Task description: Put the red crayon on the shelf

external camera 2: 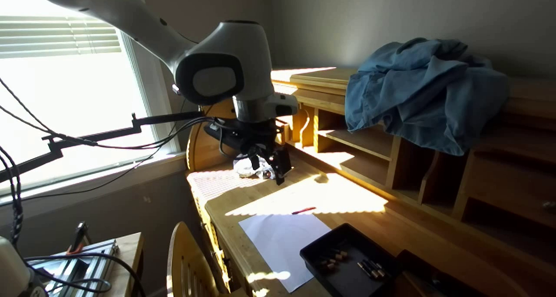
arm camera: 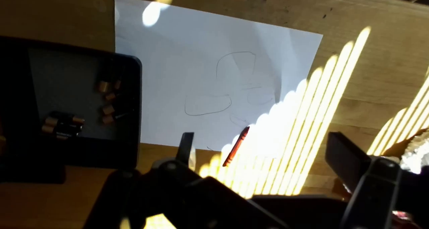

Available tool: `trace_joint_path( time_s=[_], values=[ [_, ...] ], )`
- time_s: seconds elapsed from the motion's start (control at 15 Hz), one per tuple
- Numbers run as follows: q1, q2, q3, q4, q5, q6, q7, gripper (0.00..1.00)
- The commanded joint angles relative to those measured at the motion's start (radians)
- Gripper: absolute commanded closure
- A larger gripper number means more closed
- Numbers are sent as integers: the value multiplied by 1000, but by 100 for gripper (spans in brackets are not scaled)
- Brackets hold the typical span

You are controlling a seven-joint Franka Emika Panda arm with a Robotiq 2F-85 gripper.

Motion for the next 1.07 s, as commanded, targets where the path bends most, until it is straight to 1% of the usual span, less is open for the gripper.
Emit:
trace_joint_path(
  time_s=[0.0,0.07,0.13,0.2,0.47,0.6,0.67,0.87,1.0],
  values=[
    [-6,80,19,30,45,39,9,0],
    [-8,86,25,31,24,42,6,0],
    [-8,81,31,31,27,32,-19,0],
    [-15,68,30,15,8,28,18,0],
    [-14,76,38,22,7,28,8,0],
    [-21,112,31,40,-6,42,77,0],
    [-24,147,30,60,6,37,99,0],
    [-31,244,42,107,44,73,110,0],
    [-31,304,47,138,25,124,145,0]
  ],
)
